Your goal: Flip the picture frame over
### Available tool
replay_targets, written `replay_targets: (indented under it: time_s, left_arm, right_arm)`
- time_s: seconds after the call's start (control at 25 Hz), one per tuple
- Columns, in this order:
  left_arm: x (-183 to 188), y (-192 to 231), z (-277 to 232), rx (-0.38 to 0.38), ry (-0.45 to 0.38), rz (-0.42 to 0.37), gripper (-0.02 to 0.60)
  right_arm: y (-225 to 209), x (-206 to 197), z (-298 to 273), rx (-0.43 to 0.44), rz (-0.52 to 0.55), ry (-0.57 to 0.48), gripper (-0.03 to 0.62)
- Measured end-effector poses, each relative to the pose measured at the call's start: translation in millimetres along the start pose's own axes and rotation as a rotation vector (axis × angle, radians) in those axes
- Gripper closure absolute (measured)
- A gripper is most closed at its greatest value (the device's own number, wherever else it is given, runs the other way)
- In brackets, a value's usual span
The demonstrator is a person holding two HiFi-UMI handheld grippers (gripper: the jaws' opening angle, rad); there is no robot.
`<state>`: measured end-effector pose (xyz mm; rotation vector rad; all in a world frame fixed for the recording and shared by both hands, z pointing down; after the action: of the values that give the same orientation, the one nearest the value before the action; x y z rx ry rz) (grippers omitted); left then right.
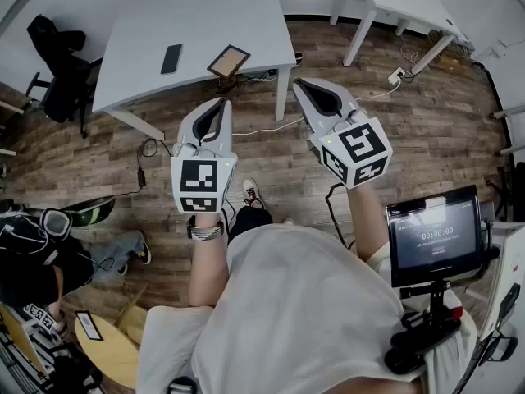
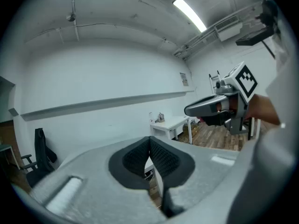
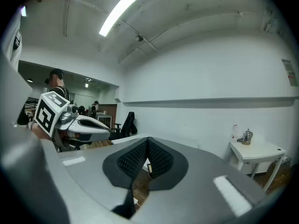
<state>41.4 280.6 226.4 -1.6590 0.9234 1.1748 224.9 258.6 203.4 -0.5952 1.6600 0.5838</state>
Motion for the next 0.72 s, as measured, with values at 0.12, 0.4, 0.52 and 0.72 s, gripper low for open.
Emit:
replay_targets:
  time_s: [0.12,0.4,0.52,0.72]
  left_arm:
    - [-1,12,-9,0.000,0.006,0.001,0.577]
    - [-24,67,-60,0.007,0.038,0.019,0.577]
    - [-30,92,-76,0.012,0.054,0.023,0.577]
    - [-46,141,-100,0.026,0.083,0.033,0.577]
  right_arm:
    - [-4,4,-14,0.005,-0.008,0.000,0.592]
    - [-29,2,-93,0.012,-0.005,0.017,0.591]
    - [-33,2,-127,0.026,-0.004,0.051,0.591]
    - [-36,-9,-190,0.053,0.011,0.137,0.559]
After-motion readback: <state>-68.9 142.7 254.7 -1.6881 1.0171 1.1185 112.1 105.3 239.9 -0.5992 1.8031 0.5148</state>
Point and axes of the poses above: the fingertips, and each gripper's own axes: z backward along the fingers, y to its left, x out of its top, the point moved 6 cm from there along z, backward along the fingers, and after that the axes turned 8 degrees about x, right-handed, at the moved point
